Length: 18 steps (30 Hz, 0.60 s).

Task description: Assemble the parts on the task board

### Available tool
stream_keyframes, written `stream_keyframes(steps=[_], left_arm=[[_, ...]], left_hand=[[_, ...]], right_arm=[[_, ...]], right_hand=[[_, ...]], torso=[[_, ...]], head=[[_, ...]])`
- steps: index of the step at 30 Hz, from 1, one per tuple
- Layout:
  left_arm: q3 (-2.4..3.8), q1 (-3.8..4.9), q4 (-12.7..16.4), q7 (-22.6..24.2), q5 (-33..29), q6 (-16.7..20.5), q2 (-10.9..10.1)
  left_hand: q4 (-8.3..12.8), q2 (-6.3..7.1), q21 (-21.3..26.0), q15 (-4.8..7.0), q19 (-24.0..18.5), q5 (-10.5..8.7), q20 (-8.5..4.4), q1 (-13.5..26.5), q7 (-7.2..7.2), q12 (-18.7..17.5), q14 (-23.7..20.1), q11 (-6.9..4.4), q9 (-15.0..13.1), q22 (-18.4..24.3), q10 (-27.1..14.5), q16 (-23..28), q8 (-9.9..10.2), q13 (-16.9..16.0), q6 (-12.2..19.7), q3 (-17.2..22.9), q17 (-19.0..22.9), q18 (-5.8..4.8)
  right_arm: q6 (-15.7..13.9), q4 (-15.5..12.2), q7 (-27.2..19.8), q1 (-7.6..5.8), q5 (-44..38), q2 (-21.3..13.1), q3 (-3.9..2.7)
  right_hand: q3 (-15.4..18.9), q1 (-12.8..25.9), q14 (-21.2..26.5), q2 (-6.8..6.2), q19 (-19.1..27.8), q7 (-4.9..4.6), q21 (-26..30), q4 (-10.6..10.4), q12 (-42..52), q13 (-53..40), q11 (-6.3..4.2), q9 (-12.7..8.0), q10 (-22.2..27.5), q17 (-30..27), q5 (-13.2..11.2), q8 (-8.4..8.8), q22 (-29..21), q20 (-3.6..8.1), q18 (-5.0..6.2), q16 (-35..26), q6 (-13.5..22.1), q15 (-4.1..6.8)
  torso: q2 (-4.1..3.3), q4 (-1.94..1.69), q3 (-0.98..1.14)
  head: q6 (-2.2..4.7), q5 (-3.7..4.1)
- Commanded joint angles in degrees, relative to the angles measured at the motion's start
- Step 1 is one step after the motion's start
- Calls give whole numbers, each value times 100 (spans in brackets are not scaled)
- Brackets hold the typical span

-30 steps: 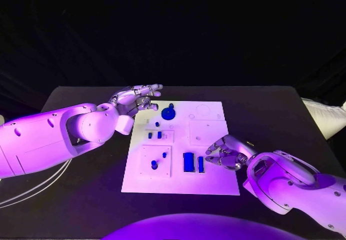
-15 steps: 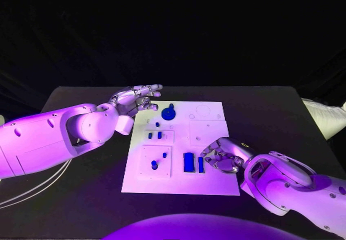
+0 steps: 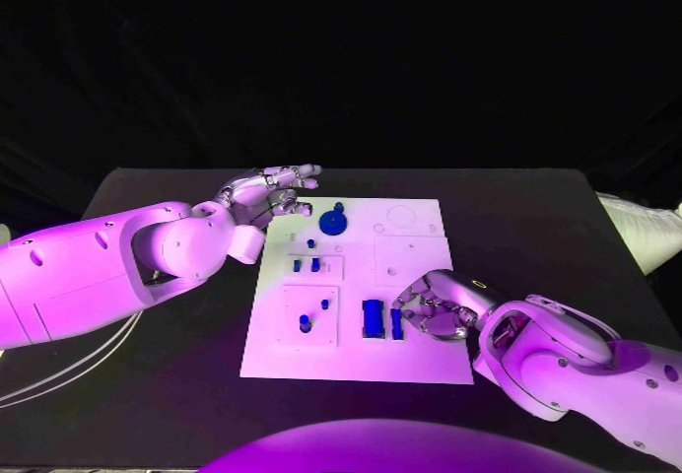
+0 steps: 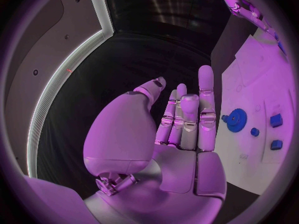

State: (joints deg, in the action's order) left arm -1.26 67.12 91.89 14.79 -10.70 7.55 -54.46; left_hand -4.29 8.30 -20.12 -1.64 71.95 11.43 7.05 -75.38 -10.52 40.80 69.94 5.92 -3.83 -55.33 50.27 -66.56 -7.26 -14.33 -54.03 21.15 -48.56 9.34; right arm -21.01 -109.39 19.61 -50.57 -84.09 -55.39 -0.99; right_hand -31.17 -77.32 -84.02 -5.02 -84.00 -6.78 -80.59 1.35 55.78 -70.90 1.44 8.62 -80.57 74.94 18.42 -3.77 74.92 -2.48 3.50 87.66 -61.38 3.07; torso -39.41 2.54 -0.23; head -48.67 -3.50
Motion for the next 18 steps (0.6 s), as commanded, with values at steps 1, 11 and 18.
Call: stream_keyframes(steps=[1, 11, 18], left_arm=[[3, 2, 0, 23, 17, -106, 8], [1, 2, -5, 7, 17, -116, 9], [0, 1, -4, -8, 17, -123, 6]], left_hand=[[2, -51, 17, 5, 38, 24, 14, 9, 0, 8, -27, 19, -1, 6, -21, 14, -15, 7, 38, -26, 6, 104], [2, -51, 17, 5, 38, 24, 14, 9, 0, 8, -27, 19, -1, 6, -21, 14, -15, 7, 38, -26, 6, 104], [2, -51, 17, 5, 38, 24, 14, 9, 0, 8, -27, 19, -1, 6, -21, 14, -15, 7, 38, -26, 6, 104]], right_arm=[[265, 17, 194, 26, -183, 28, 26], [-450, 91, 185, 29, -293, 122, 26], [-635, 134, 176, 38, -290, 162, 26]], right_hand=[[-7, 117, -532, -5, -101, -1, -31, -15, 37, 0, 1, -11, -27, 1211, -31, -13, 254, -50, -49, 37, -62, -30], [622, 684, -528, -336, -83, -85, 1, -304, -66, 79, 81, -252, 9, 1195, -1244, 32, 218, -114, -42, 25, 389, -99], [1057, 726, -525, -368, -76, -101, 17, -471, -80, 103, 108, -362, 37, 1183, -1541, 15, 200, -141, -36, 17, 501, -124]], torso=[[6, 1, 0], [0, -7, 1], [-1, -3, 0]], head=[[-1, -2], [27, 4], [19, -6]])
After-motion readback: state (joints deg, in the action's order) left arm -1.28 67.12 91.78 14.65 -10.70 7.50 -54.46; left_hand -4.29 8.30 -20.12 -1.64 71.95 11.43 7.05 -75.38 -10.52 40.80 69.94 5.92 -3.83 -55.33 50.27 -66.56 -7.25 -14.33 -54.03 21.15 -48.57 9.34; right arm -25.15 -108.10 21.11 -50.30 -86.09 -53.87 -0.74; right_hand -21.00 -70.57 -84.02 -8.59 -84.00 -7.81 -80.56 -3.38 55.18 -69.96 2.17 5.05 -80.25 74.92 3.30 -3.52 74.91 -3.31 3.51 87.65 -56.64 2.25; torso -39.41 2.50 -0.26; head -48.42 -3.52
